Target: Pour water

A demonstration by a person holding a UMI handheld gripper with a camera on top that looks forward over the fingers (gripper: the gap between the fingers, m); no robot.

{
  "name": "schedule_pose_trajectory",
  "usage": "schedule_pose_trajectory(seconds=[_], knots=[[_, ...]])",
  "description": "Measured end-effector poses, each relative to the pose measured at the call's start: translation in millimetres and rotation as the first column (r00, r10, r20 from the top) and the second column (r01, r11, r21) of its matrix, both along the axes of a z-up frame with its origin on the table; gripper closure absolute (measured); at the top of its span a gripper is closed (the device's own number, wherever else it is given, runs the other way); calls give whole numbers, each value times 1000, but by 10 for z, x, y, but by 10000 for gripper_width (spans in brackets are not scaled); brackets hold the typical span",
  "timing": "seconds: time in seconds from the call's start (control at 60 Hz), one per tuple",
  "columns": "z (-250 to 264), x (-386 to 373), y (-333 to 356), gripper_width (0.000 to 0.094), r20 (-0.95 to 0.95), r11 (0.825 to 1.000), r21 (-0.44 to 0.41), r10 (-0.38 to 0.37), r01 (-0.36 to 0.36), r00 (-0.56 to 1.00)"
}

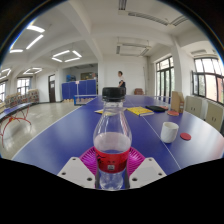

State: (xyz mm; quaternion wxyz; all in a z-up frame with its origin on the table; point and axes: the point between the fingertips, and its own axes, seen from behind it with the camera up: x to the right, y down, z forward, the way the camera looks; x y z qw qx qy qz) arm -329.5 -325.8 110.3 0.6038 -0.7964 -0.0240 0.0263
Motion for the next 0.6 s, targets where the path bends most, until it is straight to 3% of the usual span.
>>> schedule_pose_trajectory(seconds=[0.2,0.317,0.417,0.5,0.6], knots=[[1022,-94,140,605,-222,988,106,129,-108,966],[1767,60,481,600,-488,959,220,267,-179,831],[2340,364,798,603,-733,927,306,374,-216,568],[2625,640,1118,602,-887,917,344,388,-203,249],[2668,1135,1477,602,-933,927,347,325,-142,-157]])
